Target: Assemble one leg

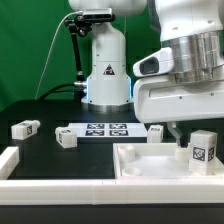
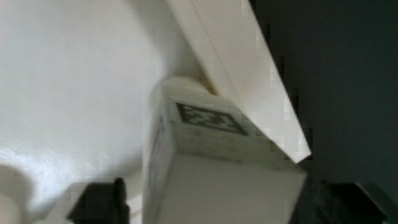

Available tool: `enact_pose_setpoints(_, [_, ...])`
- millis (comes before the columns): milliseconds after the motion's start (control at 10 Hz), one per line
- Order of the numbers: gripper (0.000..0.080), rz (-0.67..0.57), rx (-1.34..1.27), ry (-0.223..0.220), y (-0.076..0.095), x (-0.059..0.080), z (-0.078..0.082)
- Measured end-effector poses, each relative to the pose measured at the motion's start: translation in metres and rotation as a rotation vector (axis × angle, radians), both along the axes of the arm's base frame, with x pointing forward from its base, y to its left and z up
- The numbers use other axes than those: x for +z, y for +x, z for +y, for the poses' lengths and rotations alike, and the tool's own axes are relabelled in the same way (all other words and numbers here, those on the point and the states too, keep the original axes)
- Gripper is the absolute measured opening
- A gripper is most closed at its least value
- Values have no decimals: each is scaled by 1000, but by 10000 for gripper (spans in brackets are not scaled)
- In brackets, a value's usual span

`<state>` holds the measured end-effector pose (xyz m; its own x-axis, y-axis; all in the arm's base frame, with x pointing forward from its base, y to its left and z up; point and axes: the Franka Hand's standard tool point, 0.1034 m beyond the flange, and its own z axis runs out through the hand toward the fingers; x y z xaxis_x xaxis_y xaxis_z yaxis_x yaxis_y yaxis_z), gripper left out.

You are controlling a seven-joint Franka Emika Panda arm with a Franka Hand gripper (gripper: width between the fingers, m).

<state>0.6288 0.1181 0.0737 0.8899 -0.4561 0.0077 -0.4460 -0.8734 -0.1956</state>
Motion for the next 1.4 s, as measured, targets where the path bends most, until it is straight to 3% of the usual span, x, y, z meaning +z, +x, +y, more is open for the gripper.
enact_pose_setpoints(100, [351, -1, -3, -4, 0, 0, -4])
enact_pose_setpoints(200, [303, 1, -7, -6, 0, -1, -6])
enact_pose_setpoints(700, [302, 31, -153, 13, 0, -1, -9])
enact_pose_setpoints(1400, [301, 181, -1066, 122, -6, -4, -10])
